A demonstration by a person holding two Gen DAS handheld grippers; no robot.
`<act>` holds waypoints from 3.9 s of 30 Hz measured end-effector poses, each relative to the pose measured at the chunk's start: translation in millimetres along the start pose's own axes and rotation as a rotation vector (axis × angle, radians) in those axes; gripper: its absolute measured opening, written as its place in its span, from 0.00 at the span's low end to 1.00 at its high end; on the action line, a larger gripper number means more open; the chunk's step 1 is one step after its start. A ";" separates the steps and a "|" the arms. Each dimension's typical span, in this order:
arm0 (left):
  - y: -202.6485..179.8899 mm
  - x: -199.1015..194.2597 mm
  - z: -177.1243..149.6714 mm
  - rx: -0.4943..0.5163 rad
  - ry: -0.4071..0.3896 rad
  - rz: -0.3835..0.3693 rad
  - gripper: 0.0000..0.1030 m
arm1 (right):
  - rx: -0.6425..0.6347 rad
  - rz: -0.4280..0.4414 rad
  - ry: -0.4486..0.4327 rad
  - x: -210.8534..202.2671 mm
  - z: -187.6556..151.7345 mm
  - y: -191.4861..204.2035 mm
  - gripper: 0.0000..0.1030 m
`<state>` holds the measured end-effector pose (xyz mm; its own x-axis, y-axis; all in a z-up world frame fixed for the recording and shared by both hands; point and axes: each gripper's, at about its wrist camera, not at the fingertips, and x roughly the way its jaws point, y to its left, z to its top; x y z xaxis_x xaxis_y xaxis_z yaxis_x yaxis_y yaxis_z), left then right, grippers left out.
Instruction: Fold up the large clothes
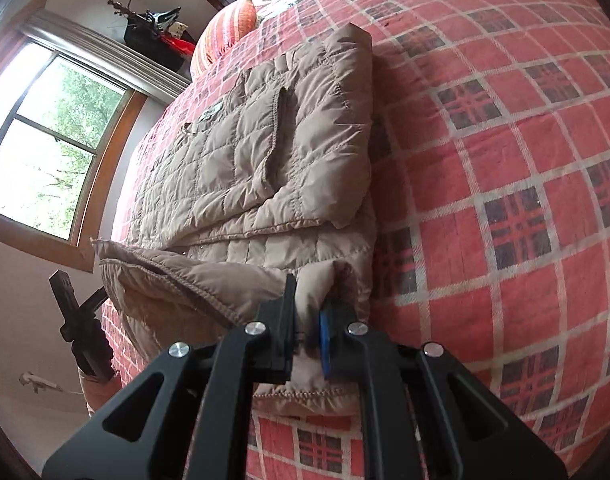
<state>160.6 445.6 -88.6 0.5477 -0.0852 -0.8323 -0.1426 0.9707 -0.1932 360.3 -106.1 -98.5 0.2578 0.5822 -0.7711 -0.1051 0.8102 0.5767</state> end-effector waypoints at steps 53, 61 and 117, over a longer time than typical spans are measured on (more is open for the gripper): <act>-42.2 -114.6 16.4 0.134 -0.423 -0.007 0.08 | -0.277 -0.053 -0.312 -104.2 -2.1 87.4 0.09; -54.1 -95.4 91.5 0.123 -0.568 0.097 0.08 | -0.241 -0.107 -0.369 -99.6 84.5 105.3 0.09; 1.3 12.5 -2.2 -0.061 -0.077 0.031 0.08 | -0.167 -0.055 -0.131 -4.3 17.3 10.0 0.09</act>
<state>165.4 445.3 -100.4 0.6039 -0.0359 -0.7962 -0.2087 0.9570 -0.2015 374.8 -101.7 -84.8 0.3886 0.5319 -0.7524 -0.2421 0.8468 0.4736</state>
